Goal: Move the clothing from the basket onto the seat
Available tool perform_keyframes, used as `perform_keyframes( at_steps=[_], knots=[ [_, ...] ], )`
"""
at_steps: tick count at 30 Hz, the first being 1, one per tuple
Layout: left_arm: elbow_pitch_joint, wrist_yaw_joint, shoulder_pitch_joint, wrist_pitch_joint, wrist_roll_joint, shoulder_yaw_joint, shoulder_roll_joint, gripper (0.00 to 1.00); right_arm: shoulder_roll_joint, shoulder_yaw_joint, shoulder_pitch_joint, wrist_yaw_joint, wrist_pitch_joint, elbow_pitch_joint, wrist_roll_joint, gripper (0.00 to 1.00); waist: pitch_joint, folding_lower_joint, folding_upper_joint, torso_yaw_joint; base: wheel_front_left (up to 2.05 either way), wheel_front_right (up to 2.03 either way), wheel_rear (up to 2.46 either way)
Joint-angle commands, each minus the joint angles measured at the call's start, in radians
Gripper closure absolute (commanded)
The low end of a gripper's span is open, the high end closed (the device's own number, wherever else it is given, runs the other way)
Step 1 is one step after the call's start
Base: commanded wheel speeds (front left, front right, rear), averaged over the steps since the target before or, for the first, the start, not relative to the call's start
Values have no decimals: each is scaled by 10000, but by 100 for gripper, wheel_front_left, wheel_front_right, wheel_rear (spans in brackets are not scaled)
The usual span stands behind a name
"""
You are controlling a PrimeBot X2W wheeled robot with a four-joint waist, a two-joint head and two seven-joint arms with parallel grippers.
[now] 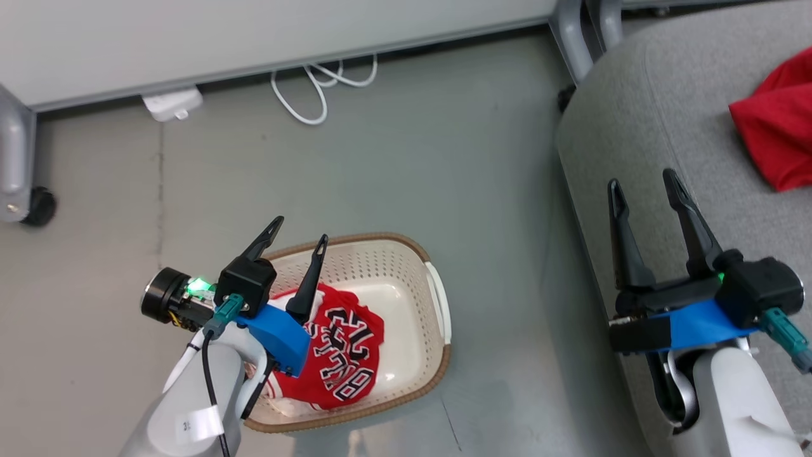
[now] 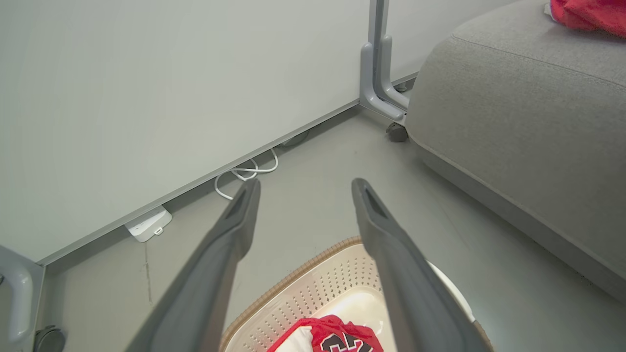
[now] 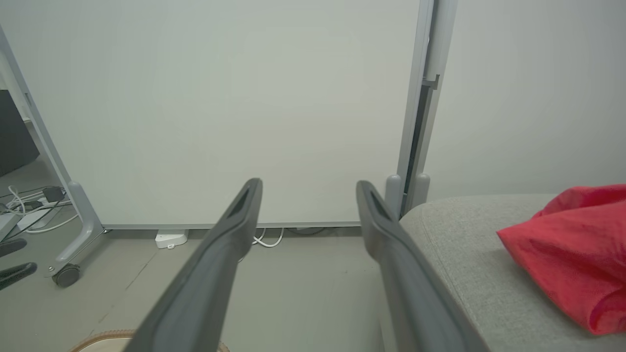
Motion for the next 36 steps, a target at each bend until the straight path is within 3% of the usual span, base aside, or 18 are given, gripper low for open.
perform_keyframes(
  at_steps=[1,16,29,36],
  knots=[
    [240,-7,-282,-30,-46,-237,172,0,-8,58,-280,1,-31,-75,-48,0,610,-2,0,-459,0,0,0],
    [2925,-7,-2541,-30,-638,-3637,1353,0,26,477,-1831,1,-31,-555,184,0,3094,-2,0,-1424,0,0,0],
    [4766,-7,-4093,-16,-1228,-5998,1753,0,29,673,-2758,1,-31,-922,278,0,4842,-2,0,-1926,0,0,0],
    [5582,-7,-4799,577,-1618,-7060,1949,0,28,742,-3249,1,-31,-1204,373,0,5781,-2,0,-2185,0,0,0]
  ],
)
